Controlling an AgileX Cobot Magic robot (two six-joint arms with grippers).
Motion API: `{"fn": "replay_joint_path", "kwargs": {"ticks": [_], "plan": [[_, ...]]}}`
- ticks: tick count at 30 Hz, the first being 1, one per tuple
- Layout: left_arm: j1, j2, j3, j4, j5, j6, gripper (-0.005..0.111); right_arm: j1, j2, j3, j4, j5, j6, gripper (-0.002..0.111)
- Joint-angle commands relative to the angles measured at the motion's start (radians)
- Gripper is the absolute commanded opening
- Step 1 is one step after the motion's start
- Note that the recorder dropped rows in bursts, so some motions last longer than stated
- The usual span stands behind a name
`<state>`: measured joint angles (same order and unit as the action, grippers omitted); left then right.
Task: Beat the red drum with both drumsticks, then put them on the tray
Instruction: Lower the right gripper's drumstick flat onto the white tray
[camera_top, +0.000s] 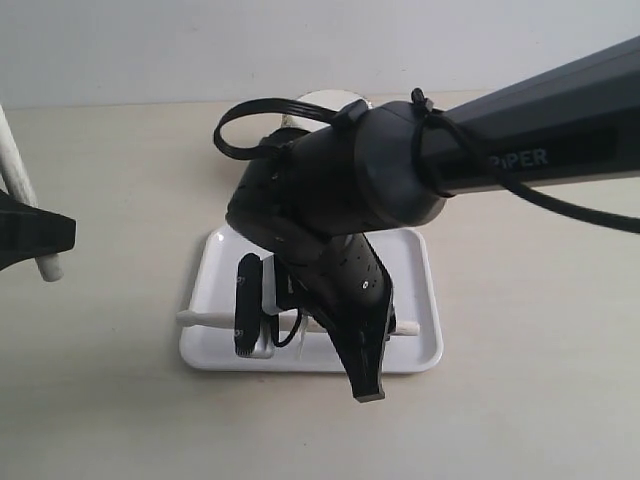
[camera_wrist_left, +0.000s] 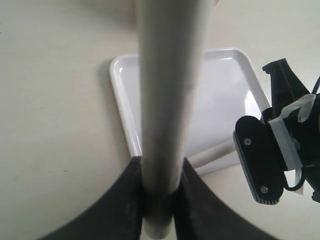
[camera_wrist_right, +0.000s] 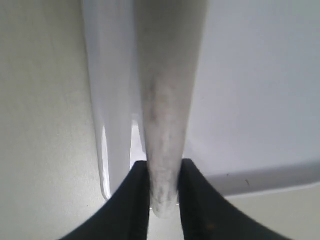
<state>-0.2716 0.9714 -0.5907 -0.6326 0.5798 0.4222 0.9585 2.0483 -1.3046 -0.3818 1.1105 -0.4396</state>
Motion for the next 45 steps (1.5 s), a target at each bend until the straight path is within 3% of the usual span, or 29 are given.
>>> {"fn": "replay_joint_path", "kwargs": {"ticks": [1,40,45], "plan": [[0.003,-0.006,0.005,-0.006,-0.006,-0.007,0.0,0.002,0.035,-0.008,-0.021,0.028,-0.001,0.0],[0.003,-0.006,0.005,-0.008,-0.003,-0.007,0.0,0.002,0.058,-0.008,-0.023,0.036,0.026,0.0],[0.003,-0.006,0.005,-0.01,-0.003,-0.007,0.0,0.002,0.058,-0.008,-0.023,0.038,0.043,0.007]]}}
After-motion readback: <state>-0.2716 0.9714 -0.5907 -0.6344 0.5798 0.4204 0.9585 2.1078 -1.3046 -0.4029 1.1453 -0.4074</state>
